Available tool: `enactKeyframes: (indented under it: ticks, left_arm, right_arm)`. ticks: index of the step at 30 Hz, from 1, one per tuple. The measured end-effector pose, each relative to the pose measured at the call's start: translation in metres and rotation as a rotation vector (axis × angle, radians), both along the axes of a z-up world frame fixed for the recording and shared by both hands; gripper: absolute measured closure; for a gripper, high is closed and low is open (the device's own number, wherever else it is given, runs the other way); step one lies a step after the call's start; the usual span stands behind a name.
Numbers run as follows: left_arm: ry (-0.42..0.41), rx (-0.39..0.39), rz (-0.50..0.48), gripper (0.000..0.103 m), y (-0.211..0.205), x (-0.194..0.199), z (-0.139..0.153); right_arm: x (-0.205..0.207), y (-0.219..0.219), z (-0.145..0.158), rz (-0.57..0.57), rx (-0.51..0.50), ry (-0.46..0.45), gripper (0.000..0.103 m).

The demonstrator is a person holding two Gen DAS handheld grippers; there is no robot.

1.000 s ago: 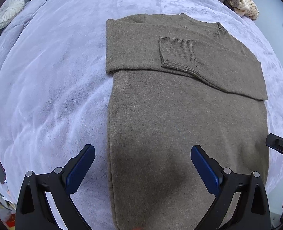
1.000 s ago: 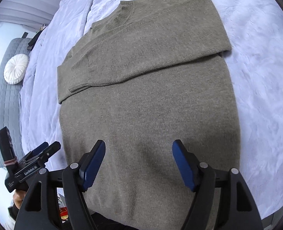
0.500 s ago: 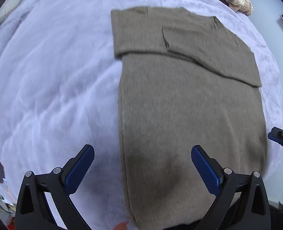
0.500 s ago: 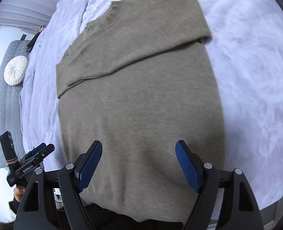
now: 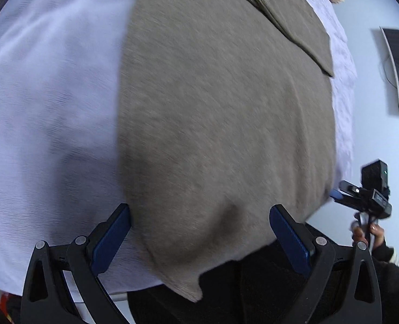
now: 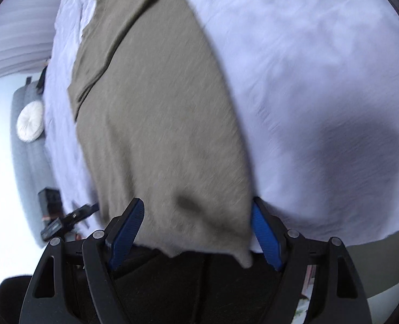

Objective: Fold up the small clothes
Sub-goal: 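Move both open grippers to the sweater hem, then grasp the ribbed hem with both grippers and lift it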

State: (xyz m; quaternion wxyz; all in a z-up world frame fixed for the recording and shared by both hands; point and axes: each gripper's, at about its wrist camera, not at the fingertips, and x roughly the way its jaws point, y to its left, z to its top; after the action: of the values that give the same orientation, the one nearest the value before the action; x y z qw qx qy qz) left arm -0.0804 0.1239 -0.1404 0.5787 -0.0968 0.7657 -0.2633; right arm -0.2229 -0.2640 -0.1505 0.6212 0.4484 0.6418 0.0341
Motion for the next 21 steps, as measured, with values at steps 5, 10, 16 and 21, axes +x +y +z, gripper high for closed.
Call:
enactKeyframes:
  ticks: [5,10,16,21]
  left_arm:
    - [0.054,-0.035,-0.081,0.002,-0.014,-0.019,0.001]
    - [0.100,-0.072,-0.088,0.002,-0.014,-0.029,0.002]
    - [0.062,-0.023,-0.069,0.052,-0.009,-0.035,0.011]
    - [0.063,-0.089,-0.001,0.087,0.008,-0.028,0.017]
  right_arm:
    - [0.006,0.038,-0.015,0.126,0.148,-0.010,0.020]
    - [0.004,0.052,-0.024,0.176,0.209,0.024,0.020]
    - [0.013,0.053,-0.021,0.109,0.218,0.014,0.088]
    - [0.031,0.059,-0.005,0.117,0.258,-0.060,0.093]
